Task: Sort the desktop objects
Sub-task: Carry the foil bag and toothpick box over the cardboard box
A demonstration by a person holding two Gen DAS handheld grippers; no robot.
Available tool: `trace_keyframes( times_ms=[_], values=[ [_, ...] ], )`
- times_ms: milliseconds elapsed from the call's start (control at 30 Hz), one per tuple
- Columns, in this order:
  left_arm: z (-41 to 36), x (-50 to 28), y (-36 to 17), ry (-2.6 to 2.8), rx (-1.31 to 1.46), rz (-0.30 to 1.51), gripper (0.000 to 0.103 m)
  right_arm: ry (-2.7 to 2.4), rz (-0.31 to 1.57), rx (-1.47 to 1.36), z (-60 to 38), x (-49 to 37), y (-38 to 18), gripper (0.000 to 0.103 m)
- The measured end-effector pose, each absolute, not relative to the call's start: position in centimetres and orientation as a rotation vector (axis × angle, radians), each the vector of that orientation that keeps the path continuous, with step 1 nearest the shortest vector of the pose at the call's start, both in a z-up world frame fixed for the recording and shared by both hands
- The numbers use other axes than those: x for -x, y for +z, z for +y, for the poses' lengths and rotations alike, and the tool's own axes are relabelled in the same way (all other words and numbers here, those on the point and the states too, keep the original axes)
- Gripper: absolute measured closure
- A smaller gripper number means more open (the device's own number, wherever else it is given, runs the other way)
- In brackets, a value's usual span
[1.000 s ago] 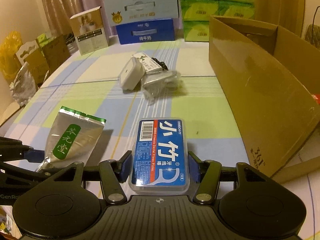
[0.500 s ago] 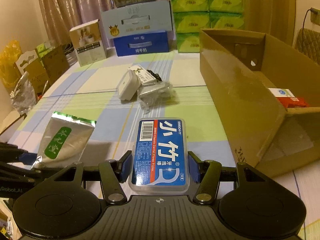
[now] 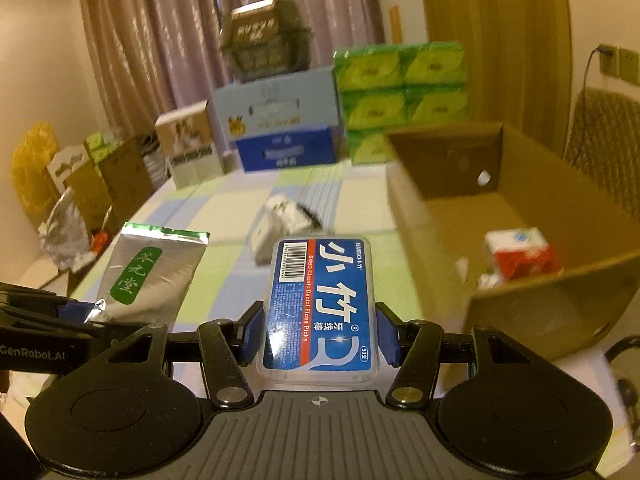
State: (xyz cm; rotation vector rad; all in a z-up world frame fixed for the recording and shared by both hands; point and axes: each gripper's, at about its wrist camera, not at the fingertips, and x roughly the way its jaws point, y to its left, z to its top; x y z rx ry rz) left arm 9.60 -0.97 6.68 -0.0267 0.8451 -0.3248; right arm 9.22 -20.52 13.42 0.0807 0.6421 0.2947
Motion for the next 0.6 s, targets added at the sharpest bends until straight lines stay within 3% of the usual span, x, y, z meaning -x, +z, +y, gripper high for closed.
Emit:
trace_keyframes(
  times_ms=[300,600],
  values=[
    [-5.1,-11.1,12.1,-0.387,0.020,0.771,0.058,0.227,0.604,-0.065,-24.6,-10.0,18.4,0.049],
    [-10.5,-13.7,12.9,-0.457,0.011,0.776,0.058,0.167,0.617,-0.030,-29.2,-11.3,19.3,0.049]
  ],
)
